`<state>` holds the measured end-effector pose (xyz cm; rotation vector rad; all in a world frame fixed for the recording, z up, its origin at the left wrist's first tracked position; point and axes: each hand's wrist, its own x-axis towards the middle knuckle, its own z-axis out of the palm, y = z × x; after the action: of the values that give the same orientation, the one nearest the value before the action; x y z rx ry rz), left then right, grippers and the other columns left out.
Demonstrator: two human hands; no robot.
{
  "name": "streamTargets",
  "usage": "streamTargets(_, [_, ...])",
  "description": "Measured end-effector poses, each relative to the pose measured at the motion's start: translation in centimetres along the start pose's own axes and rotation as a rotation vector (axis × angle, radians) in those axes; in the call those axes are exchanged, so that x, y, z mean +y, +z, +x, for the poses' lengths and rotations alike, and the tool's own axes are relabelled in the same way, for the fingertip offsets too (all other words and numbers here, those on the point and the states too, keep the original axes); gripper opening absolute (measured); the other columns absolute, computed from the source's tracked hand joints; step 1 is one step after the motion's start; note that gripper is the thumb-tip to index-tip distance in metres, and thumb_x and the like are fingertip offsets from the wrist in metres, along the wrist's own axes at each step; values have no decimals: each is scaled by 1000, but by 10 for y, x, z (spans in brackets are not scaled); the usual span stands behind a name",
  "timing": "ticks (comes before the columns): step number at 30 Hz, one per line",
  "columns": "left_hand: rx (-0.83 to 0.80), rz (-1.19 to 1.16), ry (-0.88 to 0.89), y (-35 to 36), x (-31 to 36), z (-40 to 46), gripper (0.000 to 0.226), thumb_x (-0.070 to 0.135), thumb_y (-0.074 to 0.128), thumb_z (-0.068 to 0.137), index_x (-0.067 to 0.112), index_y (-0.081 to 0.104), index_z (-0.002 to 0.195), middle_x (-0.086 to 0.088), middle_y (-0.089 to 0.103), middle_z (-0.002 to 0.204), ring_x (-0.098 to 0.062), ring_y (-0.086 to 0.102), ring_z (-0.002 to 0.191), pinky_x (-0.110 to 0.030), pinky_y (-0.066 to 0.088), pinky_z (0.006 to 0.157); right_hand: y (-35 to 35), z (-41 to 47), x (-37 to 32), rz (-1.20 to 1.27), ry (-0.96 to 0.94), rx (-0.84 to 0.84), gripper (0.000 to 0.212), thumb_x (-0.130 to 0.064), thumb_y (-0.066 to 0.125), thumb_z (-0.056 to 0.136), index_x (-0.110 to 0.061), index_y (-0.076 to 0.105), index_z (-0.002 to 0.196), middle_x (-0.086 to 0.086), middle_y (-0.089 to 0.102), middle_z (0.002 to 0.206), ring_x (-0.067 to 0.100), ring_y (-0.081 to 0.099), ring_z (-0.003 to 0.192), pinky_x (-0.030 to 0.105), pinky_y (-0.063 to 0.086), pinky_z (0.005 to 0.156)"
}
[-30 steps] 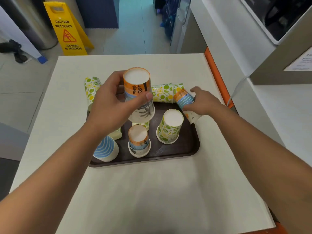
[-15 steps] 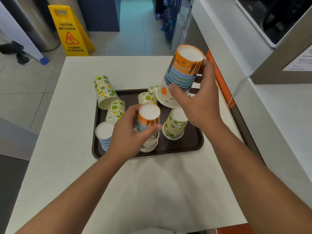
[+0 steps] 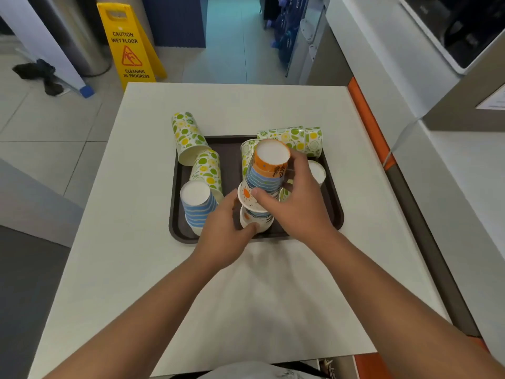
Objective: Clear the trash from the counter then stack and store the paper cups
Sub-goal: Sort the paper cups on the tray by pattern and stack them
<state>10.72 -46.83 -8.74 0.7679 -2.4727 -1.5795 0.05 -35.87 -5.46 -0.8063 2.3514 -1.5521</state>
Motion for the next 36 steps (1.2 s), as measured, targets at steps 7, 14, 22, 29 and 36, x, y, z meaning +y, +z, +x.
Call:
streamTargets(7, [103, 14, -46, -33, 22, -20, 59, 18, 68, 87, 12, 45, 142, -1, 57, 136, -8, 52, 125, -18, 41, 100, 17, -11, 28, -64, 100, -49, 74, -29, 83, 70, -25, 41, 130, -9, 54, 124, 0, 54, 113, 30, 52, 94])
streamTargets(14, [149, 4, 62, -63, 56, 1, 55, 27, 74, 83, 15, 56, 133, 4, 64, 124, -5, 60, 113, -29, 49, 100, 3, -12, 11, -241, 263, -273, 93, -23, 85, 69, -21, 29, 144, -9, 48, 137, 2, 45, 121, 20, 37, 92])
streamTargets(22, [268, 273, -13, -115, 56, 74, 40, 42, 72, 81, 10, 69, 107, -2, 71, 97, -18, 66, 93, -35, 53, 87, -39, 49, -49, -283, 178, -169, 65, -46, 77, 74, -25, 52, 131, -10, 57, 122, 9, 58, 102, 19, 42, 71])
streamTargets(29, [-41, 576, -415, -112, 12, 116, 66, 67, 65, 74, 2, 60, 82, -13, 57, 77, -28, 61, 78, -33, 43, 62, -8, 120, -11, -750, -142, -453, 50, -24, 69, 83, -20, 51, 130, 3, 54, 125, 22, 50, 116, 35, 44, 90])
streamTargets(36, [-56, 490, -480, -86, -24, 140, 96, 74, 63, 70, -2, 55, 128, -18, 62, 124, -30, 59, 114, -34, 46, 84, 22, 146, 27, -1198, -479, -826, 69, -6, 69, 77, -27, 45, 138, 0, 40, 145, 22, 29, 136, 39, 36, 103])
